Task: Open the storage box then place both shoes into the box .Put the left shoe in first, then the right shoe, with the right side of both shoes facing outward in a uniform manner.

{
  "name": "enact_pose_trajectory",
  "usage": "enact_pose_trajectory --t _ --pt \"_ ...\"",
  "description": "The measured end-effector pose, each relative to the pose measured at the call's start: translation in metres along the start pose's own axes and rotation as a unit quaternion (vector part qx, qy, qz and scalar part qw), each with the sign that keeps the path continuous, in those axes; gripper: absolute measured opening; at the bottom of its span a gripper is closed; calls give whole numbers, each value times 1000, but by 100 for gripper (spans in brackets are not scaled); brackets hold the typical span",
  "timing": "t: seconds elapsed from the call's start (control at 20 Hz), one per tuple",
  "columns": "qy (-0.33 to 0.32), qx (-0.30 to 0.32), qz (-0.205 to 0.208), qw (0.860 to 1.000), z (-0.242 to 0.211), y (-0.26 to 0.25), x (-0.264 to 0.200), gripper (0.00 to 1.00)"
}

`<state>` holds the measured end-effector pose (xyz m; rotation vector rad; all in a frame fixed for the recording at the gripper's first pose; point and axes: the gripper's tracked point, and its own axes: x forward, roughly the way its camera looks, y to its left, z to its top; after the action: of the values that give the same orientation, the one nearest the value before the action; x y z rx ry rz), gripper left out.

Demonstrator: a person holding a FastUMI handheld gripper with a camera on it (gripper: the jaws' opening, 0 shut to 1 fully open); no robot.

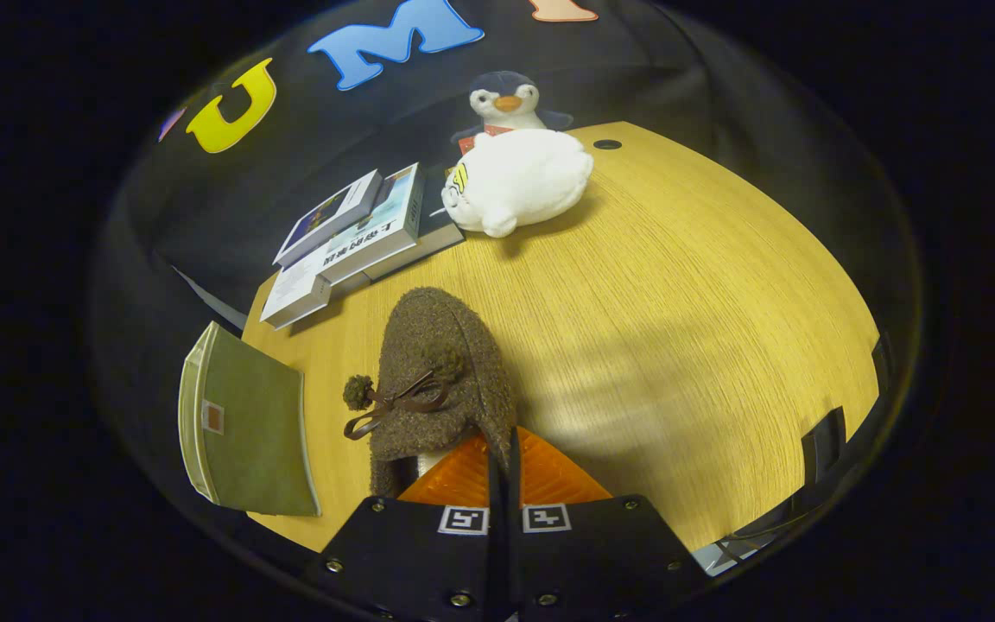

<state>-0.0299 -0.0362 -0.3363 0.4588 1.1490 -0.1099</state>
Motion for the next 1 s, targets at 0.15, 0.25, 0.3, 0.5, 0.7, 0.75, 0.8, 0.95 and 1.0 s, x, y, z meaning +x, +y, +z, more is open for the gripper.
enact_pose_trajectory --t 0.15,0.25,0.3,0.5,0.7,0.75,0.8,0.95,1.0 --pt "-11 12 8 1000 9 26 -14 0" --pt "-18 16 17 1000 14 47 -20 0" --pt "-21 16 20 999 14 57 -23 0" --pt "-26 9 32 999 17 98 -32 0" --pt "-34 -3 45 998 19 140 -41 0" --pt "-34 -5 49 998 19 151 -43 0" --pt "-35 -7 56 998 18 164 -46 0" --pt "-40 -9 78 996 17 200 -53 0" --pt "-41 -11 83 996 15 211 -54 0"
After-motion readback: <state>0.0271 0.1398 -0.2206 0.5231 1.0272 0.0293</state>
